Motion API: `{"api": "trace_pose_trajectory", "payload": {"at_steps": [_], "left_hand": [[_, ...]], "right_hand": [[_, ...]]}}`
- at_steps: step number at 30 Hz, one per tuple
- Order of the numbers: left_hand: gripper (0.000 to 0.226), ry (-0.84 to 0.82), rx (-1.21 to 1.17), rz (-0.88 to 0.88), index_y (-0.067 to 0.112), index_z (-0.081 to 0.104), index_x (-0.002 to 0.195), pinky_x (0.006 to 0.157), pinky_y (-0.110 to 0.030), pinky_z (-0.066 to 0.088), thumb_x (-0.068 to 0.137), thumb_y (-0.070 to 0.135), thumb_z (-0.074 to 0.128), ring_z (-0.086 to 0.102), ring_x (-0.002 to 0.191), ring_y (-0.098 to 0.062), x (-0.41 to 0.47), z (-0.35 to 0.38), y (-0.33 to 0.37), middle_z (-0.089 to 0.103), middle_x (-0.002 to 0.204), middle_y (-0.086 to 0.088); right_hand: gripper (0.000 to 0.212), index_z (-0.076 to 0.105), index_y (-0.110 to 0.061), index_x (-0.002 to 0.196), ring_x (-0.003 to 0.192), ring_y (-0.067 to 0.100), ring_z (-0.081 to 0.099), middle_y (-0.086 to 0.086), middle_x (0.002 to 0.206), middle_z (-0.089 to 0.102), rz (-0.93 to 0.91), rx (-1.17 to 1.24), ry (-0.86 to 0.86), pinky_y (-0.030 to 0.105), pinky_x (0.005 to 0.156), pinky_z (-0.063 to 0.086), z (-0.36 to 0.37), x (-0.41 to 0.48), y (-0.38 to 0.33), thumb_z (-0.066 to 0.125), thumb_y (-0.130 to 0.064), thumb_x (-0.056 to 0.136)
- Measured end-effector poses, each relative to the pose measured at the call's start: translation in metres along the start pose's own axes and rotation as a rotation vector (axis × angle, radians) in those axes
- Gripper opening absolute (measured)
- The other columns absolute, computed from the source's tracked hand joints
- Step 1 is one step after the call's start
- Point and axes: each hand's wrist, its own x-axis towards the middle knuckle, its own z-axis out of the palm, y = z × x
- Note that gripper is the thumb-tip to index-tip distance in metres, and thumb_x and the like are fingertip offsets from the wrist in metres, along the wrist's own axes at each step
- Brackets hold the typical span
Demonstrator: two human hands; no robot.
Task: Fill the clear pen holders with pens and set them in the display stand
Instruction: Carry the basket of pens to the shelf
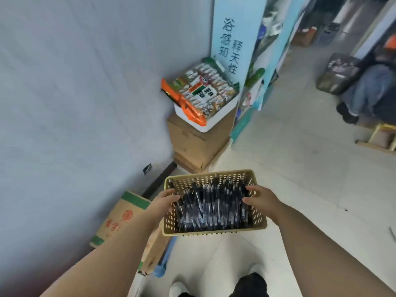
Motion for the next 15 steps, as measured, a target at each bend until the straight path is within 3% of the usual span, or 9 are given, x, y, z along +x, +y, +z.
{"api": "trace_pose_trajectory", "payload": {"at_steps": [5, 8, 11, 15], "left_hand": [[0.027, -0.137, 0.138, 0.117, 0.027, 0.057, 0.114, 0.078, -0.035, 0.039, 0.087, 0.026, 0.059, 0.050, 0.085, -0.020, 0.018, 0.138, 0.089, 0.058, 0.100, -0.004], [0.014, -0.173, 0.144, 0.179, 0.027, 0.062, 0.099, 0.072, -0.032, 0.044, 0.086, 0.023, 0.062, 0.056, 0.094, -0.023, 0.013, 0.228, 0.135, 0.062, 0.104, -0.006], [0.020, -0.198, 0.135, 0.236, 0.022, 0.063, 0.105, 0.064, -0.027, 0.045, 0.086, 0.020, 0.062, 0.058, 0.087, -0.019, 0.012, 0.291, 0.169, 0.064, 0.101, -0.007], [0.022, -0.273, 0.245, 0.300, 0.025, 0.064, 0.099, 0.065, -0.027, 0.045, 0.082, 0.011, 0.065, 0.058, 0.084, -0.018, 0.001, 0.402, 0.218, 0.063, 0.093, -0.005]], "right_hand": [[0.052, 0.048, -0.021, 0.133, 0.117, 0.028, 0.051, 0.014, 0.138, 0.045, 0.045, 0.135, 0.191, 0.037, 0.096, 0.043, -0.133, -0.015, 0.068, 0.067, -0.020, 0.085], [0.051, 0.050, -0.021, 0.132, 0.123, 0.030, 0.046, 0.013, 0.142, 0.041, 0.068, 0.201, 0.307, 0.038, 0.098, 0.040, -0.212, -0.025, 0.107, 0.068, -0.020, 0.084], [0.049, 0.051, -0.020, 0.130, 0.120, 0.030, 0.048, 0.014, 0.140, 0.043, 0.091, 0.269, 0.335, 0.038, 0.098, 0.041, -0.268, -0.031, 0.129, 0.068, -0.019, 0.085], [0.048, 0.050, -0.017, 0.131, 0.120, 0.030, 0.049, 0.015, 0.139, 0.044, 0.107, 0.331, 0.419, 0.031, 0.089, 0.041, -0.359, -0.050, 0.172, 0.066, -0.020, 0.086]]}}
